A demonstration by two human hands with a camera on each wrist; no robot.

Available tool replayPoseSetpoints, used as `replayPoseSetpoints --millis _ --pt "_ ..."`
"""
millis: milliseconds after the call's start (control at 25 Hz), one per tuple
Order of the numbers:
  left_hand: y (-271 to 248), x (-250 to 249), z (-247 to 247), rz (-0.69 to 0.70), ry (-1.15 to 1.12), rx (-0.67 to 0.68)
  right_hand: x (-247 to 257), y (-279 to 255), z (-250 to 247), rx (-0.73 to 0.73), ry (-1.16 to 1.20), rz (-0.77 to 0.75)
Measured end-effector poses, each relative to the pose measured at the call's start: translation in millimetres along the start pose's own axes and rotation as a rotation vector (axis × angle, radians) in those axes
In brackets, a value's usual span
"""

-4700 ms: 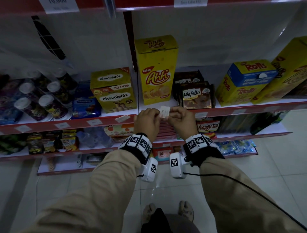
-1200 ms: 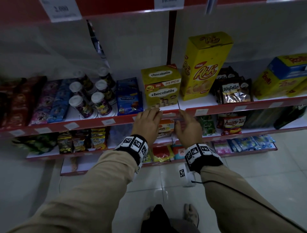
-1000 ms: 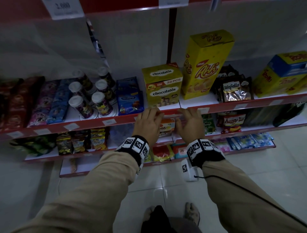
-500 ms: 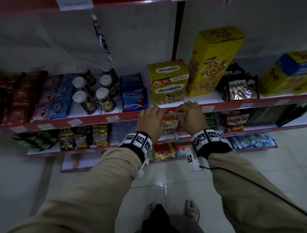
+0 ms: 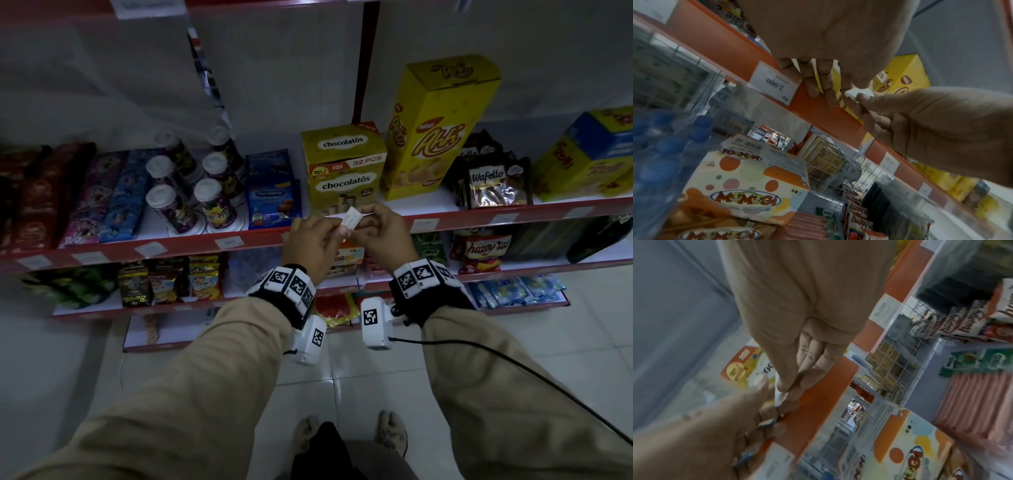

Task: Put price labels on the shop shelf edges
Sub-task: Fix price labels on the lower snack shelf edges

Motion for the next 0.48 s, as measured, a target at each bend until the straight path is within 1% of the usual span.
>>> replayPoseSetpoints --millis 120,200,400,480 --pt "1 4 -2 -0.027 -0.115 -0.062 -3 0 1 0.025 -0.101 -0.015" --pt "2 5 -4 -0.047 -0.13 -0.07 -3 1 -1 0.039 -0.157 -0.035" --pt "4 1 -5 -0.029 0.08 0.028 7 2 -3 0.048 -0.306 -0.181" --pt "5 0 -7 -0.012 0.107 0.051 7 4 -4 0.058 -0.349 -0.184"
Point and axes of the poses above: each hand's wrist, its own y-axis towards the middle knuckle, its own z-axis out of the palm, x = y × z, the point moved 7 cm from there along y, towards the middle knuckle, and after that the axes turned 10 degrees about -y, right-handed, at the moved point
